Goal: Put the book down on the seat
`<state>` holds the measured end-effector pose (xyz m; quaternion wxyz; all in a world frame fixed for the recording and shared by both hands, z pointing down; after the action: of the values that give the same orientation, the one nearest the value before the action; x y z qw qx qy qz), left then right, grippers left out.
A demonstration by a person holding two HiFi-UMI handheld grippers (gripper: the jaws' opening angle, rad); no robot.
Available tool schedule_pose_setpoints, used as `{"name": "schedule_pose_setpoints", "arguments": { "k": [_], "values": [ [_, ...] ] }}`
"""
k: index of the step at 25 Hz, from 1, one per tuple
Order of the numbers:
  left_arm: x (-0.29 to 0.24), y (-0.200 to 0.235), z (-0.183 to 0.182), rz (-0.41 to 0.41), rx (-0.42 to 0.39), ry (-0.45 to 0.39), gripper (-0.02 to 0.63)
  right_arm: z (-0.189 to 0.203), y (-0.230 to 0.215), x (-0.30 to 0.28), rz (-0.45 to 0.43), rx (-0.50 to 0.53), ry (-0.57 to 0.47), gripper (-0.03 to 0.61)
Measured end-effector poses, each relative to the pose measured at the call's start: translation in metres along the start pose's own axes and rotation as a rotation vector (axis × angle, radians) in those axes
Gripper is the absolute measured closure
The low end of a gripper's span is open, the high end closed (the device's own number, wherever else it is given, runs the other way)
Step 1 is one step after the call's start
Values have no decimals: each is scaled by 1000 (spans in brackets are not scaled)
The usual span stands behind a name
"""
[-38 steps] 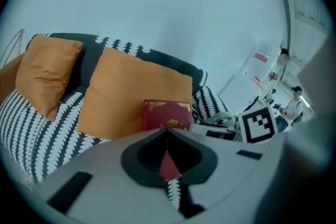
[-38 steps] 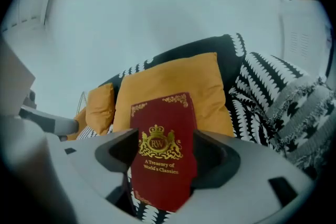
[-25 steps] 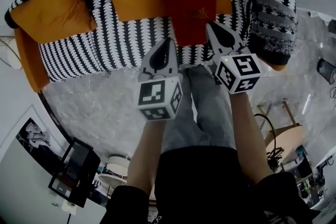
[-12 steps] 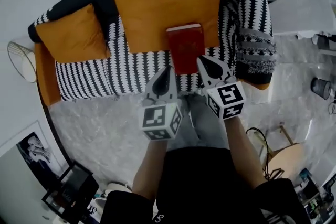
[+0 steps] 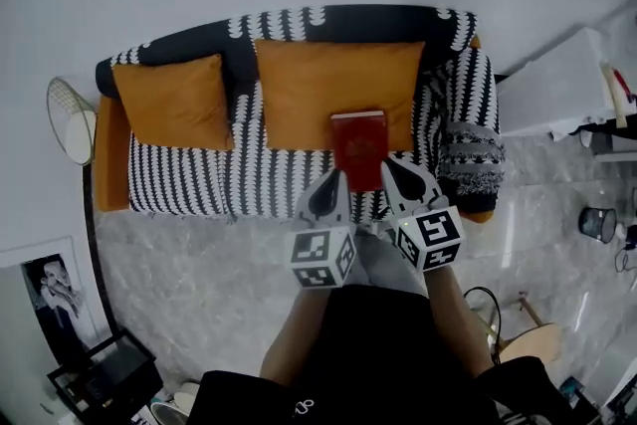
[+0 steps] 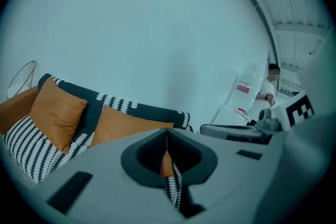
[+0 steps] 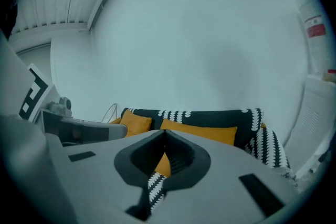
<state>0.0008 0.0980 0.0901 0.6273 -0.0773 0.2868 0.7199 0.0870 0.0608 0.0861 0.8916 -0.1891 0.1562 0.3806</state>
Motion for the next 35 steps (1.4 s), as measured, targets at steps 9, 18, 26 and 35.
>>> {"name": "schedule_pose_setpoints", "arguments": {
  "k": [9, 18, 26, 35],
  "values": [
    [23, -31, -100, 37, -91, -199, 600, -103, 4, 32, 13, 64, -209, 568],
    [43, -59, -183, 61, -201, -388, 600, -182, 6, 56, 33, 122, -410, 568],
    [45, -68, -194, 61, -217, -424, 600, -190, 9, 60, 19, 150, -439, 568],
    [45, -69, -192, 47, -215, -432, 600, -191, 10, 57, -2, 180, -438, 568]
  ]
}}
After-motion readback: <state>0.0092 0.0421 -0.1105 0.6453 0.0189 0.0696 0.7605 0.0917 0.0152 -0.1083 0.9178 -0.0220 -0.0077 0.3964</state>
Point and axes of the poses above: the fingertips, and each gripper's own axes: x backward along the fingers, y to its left, z out of its underside, the point moved 1 cm from there along x, backward along the fingers, and after that the axes turned 2 degrees about z, right-handed, at the moved point
